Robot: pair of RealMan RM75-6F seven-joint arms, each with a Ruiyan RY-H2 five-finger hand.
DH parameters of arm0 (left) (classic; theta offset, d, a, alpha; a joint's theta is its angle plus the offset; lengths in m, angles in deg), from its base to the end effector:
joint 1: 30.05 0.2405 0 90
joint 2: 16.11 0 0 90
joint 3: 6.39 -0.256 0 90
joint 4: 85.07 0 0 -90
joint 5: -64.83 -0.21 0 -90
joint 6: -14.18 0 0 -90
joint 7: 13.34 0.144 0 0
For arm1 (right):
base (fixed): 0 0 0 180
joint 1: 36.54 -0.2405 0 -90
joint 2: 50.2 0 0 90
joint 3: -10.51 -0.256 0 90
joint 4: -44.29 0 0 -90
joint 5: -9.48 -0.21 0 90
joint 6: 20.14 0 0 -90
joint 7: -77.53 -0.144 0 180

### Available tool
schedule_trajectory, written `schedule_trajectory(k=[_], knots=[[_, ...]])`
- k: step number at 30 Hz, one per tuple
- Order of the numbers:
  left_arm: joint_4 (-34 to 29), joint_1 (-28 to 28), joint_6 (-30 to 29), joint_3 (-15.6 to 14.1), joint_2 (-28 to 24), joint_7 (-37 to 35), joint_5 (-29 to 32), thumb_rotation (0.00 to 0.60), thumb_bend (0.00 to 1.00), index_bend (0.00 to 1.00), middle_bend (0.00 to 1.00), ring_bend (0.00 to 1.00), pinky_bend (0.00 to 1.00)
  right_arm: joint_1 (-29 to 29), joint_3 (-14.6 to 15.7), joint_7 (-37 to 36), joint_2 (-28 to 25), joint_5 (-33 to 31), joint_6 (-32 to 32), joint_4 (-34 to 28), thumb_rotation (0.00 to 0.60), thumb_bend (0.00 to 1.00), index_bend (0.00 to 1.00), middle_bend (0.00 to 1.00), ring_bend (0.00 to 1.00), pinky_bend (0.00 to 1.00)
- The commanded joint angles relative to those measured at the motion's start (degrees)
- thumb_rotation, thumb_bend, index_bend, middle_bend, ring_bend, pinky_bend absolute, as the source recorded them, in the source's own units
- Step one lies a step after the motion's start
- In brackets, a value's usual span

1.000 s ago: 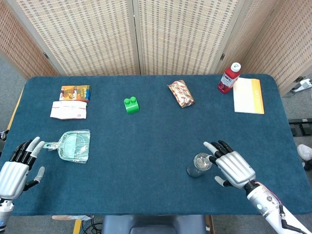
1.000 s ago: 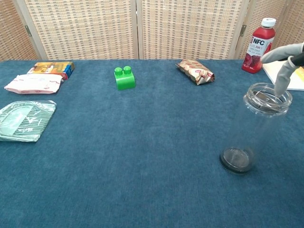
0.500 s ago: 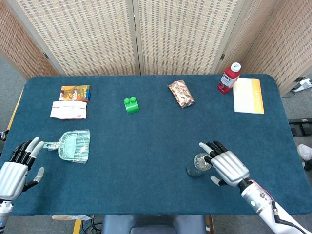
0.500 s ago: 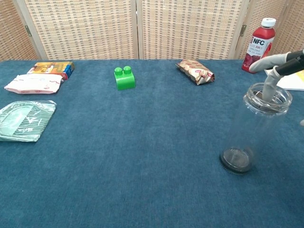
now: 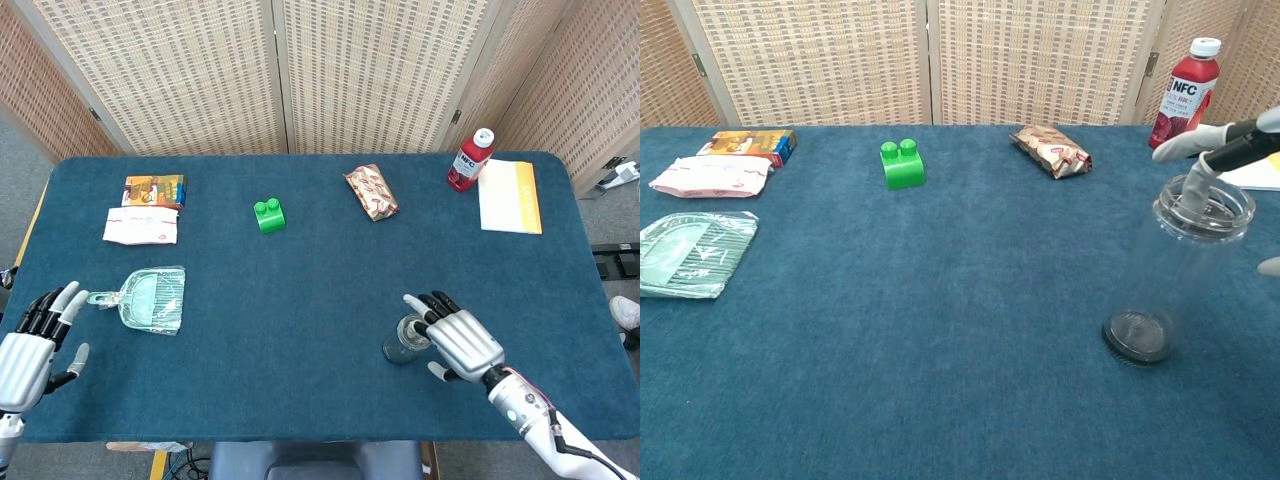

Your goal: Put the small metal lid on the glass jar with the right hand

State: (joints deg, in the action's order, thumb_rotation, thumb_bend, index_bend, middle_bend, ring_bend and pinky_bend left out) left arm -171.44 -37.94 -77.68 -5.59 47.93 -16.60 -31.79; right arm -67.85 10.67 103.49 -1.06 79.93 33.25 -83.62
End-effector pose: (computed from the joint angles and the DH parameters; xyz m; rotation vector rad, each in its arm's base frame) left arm -0.2932 0.1879 0.1676 -1.5411 -0.7003 -1.0561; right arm -0.1554 -0.2212 0.1143 2.0574 -0.9804 0.6720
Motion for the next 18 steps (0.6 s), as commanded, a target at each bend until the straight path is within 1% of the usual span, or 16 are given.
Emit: schedule_trajectory(k=[1, 5, 10, 14, 18], knots=[[0.03, -0.03, 0.09, 0.01, 0.03, 0.09, 0.03, 0.600, 0.42, 0.00, 0.00, 0.00, 0.07, 0.11, 0.02, 0.09, -0.13, 0.10, 0.47, -0.33, 0.600, 0.30, 0.34, 0.00, 0.00, 0.00], [0.00, -0.05, 0.15, 0.02, 0.12, 0.36, 0.03, 0.600, 0.42, 0.00, 0.00, 0.00, 0.07, 0.37, 0.31, 0.01, -0.66, 0.49, 0.73, -0.70, 0.600, 0.30, 0.34, 0.00, 0.00, 0.00], [-0.06, 0.01, -0.08, -0.05, 0.19, 0.46, -0.25, 0.600, 0.42, 0.00, 0.00, 0.00, 0.07, -0.05, 0.83, 0.97, -0.21, -0.74, -0.14, 0.01, 0.600, 0.30, 0.34, 0.00, 0.00, 0.00], [-0.04, 0.10, -0.33, 0.02, 0.10, 0.24, -0.23, 0.600, 0.42, 0.00, 0.00, 0.00, 0.07, -0.36, 0.81, 1.87, 0.24, -1.67, 0.02, 0.03, 0.600, 0.30, 0.34, 0.00, 0.00, 0.00], [0.00, 0.06, -0.28, -0.01, 0.00, -0.06, -0.29, 0.600, 0.42, 0.00, 0.00, 0.00, 0.07, -0.23, 0.59, 1.70, -0.03, -0.92, 0.86, -0.97, 0.600, 0.30, 0.34, 0.00, 0.00, 0.00]])
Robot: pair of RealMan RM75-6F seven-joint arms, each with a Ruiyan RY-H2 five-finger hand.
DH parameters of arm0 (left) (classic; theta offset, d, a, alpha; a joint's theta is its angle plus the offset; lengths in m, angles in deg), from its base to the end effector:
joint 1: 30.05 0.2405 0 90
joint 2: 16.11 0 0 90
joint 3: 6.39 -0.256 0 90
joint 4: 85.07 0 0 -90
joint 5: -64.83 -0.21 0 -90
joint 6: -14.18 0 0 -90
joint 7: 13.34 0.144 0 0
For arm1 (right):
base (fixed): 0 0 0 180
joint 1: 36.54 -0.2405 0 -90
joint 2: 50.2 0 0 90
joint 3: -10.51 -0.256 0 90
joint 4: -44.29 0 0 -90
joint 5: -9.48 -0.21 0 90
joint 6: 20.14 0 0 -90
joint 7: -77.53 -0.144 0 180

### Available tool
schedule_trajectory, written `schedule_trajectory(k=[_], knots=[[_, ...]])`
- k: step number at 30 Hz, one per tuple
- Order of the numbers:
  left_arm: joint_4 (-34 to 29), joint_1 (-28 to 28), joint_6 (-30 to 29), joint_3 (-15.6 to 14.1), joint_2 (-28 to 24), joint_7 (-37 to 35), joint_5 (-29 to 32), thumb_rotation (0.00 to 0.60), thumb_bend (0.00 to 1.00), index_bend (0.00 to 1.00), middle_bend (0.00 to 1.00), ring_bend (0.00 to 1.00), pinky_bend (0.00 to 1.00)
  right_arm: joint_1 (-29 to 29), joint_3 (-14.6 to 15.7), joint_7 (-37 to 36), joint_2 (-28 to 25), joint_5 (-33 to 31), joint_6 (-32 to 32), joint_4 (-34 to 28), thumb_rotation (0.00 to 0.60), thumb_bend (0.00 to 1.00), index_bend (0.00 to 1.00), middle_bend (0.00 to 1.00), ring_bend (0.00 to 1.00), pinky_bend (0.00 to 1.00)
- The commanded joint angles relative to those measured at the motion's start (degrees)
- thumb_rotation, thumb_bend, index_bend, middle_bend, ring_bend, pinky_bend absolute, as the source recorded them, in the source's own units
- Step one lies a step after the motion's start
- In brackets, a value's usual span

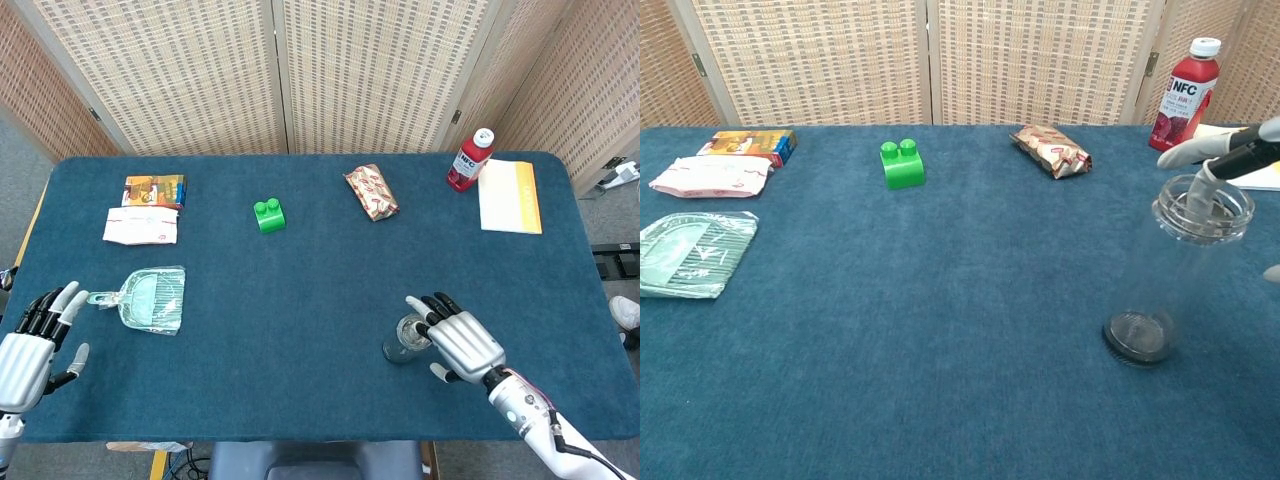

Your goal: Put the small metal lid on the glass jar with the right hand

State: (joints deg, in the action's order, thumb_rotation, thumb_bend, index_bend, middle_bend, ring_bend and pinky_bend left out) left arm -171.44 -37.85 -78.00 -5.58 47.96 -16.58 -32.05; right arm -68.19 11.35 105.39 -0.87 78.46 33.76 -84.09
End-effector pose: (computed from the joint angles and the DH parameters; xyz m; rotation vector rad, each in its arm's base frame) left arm -0.2925 0.1872 0.1679 -1.5409 -0.6957 -1.0614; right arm -0.1567 -0.2197 0.1132 2.0551 -0.9767 0.6472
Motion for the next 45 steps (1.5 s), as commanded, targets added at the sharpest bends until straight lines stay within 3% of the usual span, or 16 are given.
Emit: schedule_trajectory(k=[1, 11, 15, 20, 29, 36, 45], knots=[[0.01, -0.03, 0.05, -0.03, -0.06, -0.11, -0.04, 0.600, 0.42, 0.00, 0.00, 0.00, 0.07, 0.24, -0.15, -0.52, -0.42, 0.97, 0.59, -0.80, 0.600, 0.30, 0.34, 0.00, 0.00, 0.00], [0.12, -0.32, 0.82, -0.02, 0.12, 0.14, 0.21, 0.600, 0.42, 0.00, 0.00, 0.00, 0.07, 2.80, -0.32, -6.12, -4.79, 8.33, 3.49, -3.59, 0.600, 0.30, 0.34, 0.00, 0.00, 0.00], [0.18, -0.32, 0.80, -0.05, 0.17, 0.16, 0.17, 0.600, 0.42, 0.00, 0.00, 0.00, 0.07, 5.42, -0.32, -11.36, -5.79, 15.48, 7.36, -3.39, 0.600, 0.29, 0.34, 0.00, 0.00, 0.00], [0.26, -0.40, 1.00, -0.02, 0.44, 0.84, 0.24, 0.600, 0.42, 0.00, 0.00, 0.00, 0.07, 11.25, 1.23, -16.01, -4.85, 24.90, 16.40, 2.78, 0.600, 0.29, 0.32, 0.00, 0.00, 0.00], [0.44, -1.23, 2.97, 0.43, 1.04, 1.64, 1.55, 0.600, 0.42, 0.00, 0.00, 0.00, 0.07, 18.73, 2.71, -17.23, -1.48, 22.11, 23.71, 15.37, 0.600, 0.29, 0.13, 0.00, 0.00, 0.00], [0.95, -2.90, 5.91, 0.70, 1.72, 1.48, 2.30, 0.600, 0.42, 0.00, 0.00, 0.00, 0.07, 24.64, 3.41, -18.14, 5.47, 21.68, 30.15, 27.63, 0.600, 0.29, 0.01, 0.00, 0.00, 0.00], [1.71, -4.62, 9.44, 0.77, 2.78, 2.43, 3.70, 0.600, 0.42, 0.00, 0.00, 0.00, 0.07, 29.29, 1.74, -20.42, 12.49, 21.46, 37.07, 37.89, 0.600, 0.29, 0.00, 0.00, 0.00, 0.00]])
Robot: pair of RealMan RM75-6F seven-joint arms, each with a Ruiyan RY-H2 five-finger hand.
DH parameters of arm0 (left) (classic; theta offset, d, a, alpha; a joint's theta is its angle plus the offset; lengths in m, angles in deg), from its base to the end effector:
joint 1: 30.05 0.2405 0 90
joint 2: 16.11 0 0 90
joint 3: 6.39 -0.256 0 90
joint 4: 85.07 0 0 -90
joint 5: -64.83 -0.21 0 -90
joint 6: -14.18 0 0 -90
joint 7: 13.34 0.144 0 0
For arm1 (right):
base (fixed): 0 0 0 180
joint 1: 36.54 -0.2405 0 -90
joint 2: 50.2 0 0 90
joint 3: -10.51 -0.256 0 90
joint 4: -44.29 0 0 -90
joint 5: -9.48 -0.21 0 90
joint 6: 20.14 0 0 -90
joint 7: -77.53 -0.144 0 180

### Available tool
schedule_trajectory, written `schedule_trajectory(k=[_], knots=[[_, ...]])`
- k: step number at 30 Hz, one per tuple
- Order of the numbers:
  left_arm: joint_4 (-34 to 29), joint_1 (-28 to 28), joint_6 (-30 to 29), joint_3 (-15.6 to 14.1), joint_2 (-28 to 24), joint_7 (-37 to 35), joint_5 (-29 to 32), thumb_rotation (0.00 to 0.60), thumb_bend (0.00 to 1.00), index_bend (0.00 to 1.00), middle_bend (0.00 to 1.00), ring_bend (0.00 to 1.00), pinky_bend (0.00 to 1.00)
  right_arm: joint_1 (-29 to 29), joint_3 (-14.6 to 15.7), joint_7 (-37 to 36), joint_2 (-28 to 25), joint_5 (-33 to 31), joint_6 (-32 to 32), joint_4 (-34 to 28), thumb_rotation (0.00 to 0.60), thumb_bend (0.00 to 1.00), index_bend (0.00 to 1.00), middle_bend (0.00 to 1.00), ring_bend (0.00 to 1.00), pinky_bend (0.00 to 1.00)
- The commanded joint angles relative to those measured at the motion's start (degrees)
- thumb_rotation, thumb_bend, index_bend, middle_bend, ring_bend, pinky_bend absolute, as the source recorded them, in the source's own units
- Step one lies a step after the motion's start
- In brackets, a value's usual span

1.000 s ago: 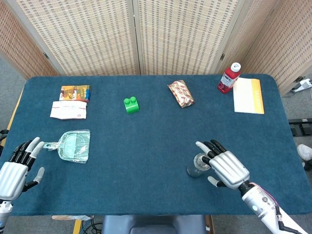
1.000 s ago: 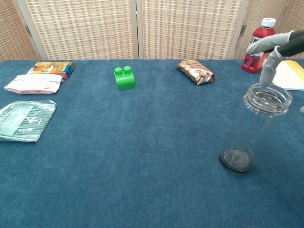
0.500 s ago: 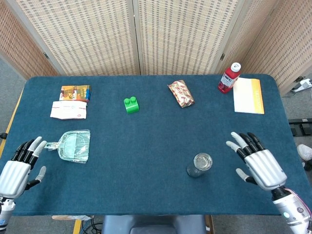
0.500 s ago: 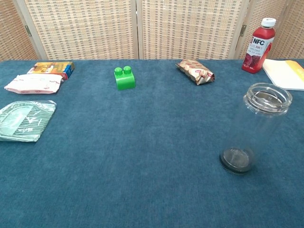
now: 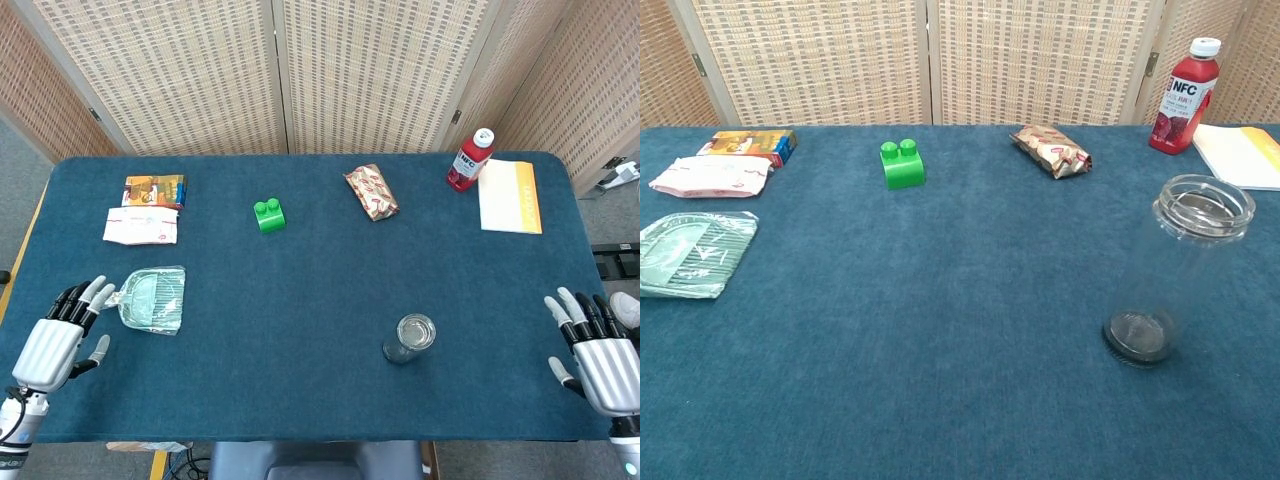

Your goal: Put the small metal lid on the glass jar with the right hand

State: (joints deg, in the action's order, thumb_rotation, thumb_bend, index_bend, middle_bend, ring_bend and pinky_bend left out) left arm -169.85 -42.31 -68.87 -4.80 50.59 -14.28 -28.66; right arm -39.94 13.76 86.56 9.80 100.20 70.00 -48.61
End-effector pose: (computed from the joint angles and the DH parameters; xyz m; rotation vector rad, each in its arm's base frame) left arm -0.2952 0.2166 0.1415 -1.6146 -0.7455 -0.9674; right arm -0.3111 -0.1506 0.1743 1.5114 -0.7272 0.7512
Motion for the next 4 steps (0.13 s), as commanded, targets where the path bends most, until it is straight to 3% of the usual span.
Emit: schedule_trajectory(k=[1, 4], knots=[[0.10, -0.21, 0.42, -0.01, 0.18, 0.19, 0.40, 0.600, 0.42, 0.00, 0.00, 0.00, 0.07, 1.01, -0.68, -1.53, 1.95, -0.46, 0.38, 2.91, 0.600, 0.29, 0.00, 0.00, 0.00, 0.00], [0.09, -0.30, 0.29, -0.09, 0.17, 0.15, 0.23, 0.600, 0.42, 0.00, 0.00, 0.00, 0.07, 0.89, -1.08, -1.81, 2.32, -0.79, -0.36, 3.33, 0.600, 0.29, 0.00, 0.00, 0.00, 0.00]])
